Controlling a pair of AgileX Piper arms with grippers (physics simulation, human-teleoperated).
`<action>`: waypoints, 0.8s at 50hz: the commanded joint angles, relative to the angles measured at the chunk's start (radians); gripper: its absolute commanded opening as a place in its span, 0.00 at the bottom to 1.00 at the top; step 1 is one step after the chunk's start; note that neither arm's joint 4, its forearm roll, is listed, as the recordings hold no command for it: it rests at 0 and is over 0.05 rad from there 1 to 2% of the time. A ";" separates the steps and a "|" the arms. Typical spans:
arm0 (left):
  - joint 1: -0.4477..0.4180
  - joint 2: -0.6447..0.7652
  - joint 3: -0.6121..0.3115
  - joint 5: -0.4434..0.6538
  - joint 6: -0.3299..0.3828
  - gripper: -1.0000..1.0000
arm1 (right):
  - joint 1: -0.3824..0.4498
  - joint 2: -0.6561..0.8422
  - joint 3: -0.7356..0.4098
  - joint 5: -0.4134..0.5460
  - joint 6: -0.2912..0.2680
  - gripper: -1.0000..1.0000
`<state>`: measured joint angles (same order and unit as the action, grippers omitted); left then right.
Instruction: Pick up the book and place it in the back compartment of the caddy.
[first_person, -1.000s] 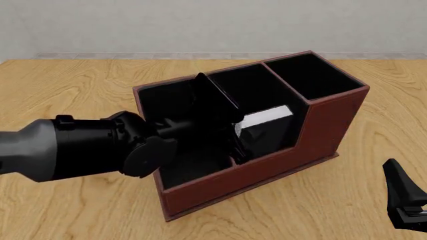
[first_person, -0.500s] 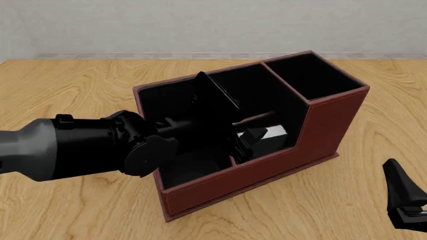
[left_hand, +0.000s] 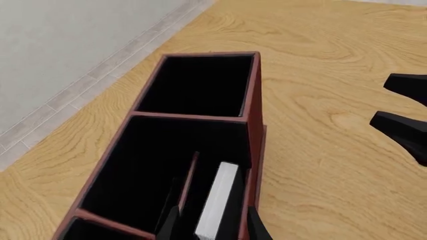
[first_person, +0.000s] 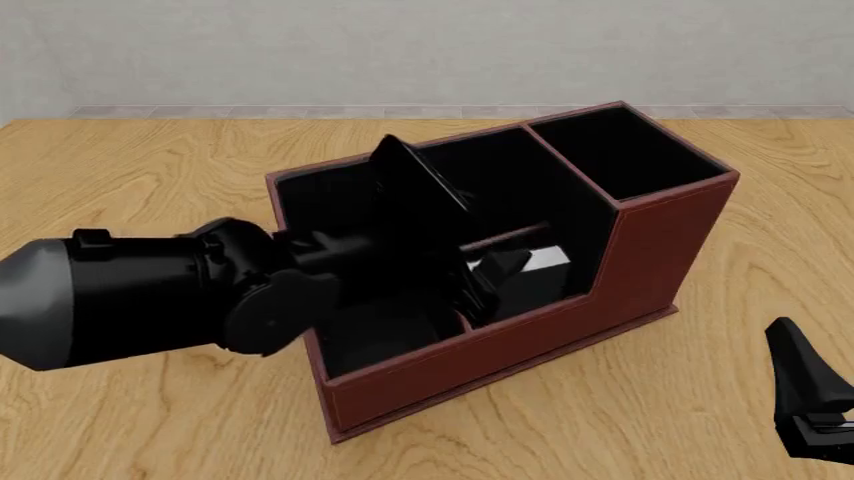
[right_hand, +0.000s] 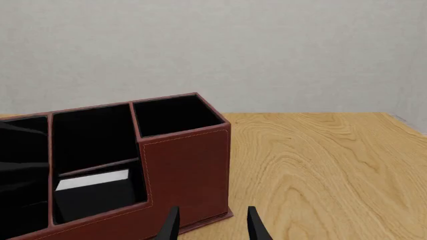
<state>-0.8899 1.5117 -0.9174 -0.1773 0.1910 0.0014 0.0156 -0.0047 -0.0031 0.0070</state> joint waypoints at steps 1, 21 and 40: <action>-0.002 -0.040 0.012 0.011 -0.014 1.00 | 0.000 0.000 0.000 0.000 0.000 1.00; 0.003 -0.147 0.042 0.072 -0.030 1.00 | 0.000 0.000 0.000 0.000 0.000 1.00; 0.044 -0.244 0.100 0.129 -0.033 1.00 | 0.000 0.000 0.000 0.000 0.000 1.00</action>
<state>-0.8646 1.3232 -0.8470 -0.0793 0.1597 0.0013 0.0156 -0.0047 -0.0031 0.0070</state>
